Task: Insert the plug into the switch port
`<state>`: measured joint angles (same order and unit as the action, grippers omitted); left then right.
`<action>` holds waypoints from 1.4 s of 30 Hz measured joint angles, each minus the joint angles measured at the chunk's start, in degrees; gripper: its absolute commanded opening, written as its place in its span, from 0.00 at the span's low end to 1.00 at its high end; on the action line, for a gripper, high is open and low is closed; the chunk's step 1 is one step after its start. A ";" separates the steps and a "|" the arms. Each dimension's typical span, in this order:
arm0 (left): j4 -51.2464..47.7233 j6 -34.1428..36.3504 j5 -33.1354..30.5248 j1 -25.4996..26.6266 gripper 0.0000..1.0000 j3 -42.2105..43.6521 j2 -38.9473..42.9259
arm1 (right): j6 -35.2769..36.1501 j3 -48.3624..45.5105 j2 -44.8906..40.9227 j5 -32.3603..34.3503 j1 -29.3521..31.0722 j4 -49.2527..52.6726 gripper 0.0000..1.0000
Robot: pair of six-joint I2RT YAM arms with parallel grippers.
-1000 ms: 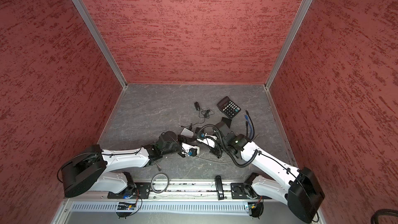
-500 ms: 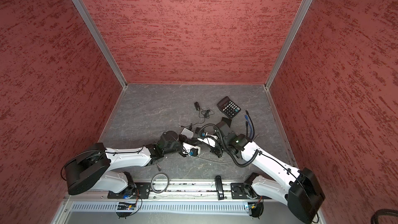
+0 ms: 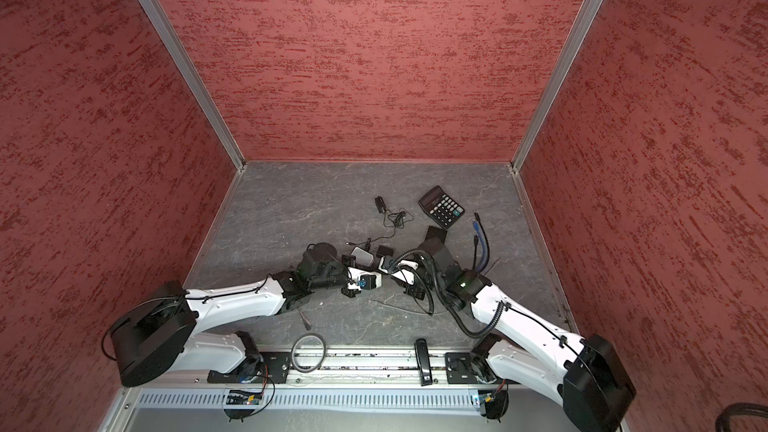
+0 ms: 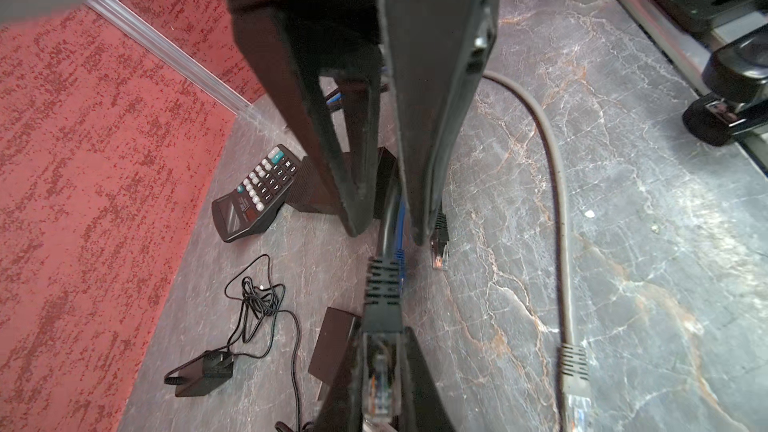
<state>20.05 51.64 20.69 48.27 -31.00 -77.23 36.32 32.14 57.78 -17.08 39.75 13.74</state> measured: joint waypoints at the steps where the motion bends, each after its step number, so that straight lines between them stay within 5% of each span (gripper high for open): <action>1: -0.42 -0.42 0.48 -0.20 0.14 -0.11 0.00 | 0.57 -0.70 -0.07 -0.24 0.00 -1.05 0.31; 17: -5.70 -3.30 6.23 -1.38 0.14 -3.23 -0.04 | 5.75 -6.73 -0.04 -1.97 0.35 -14.69 0.33; 42: -5.90 -6.34 5.51 -1.36 0.14 -1.44 -0.11 | 4.42 -10.47 -4.00 -6.93 1.09 -22.05 0.36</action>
<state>14.15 45.30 26.20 46.92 -32.45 -77.34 40.73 21.67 53.78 -24.01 40.84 -8.32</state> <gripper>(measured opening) 0.145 0.369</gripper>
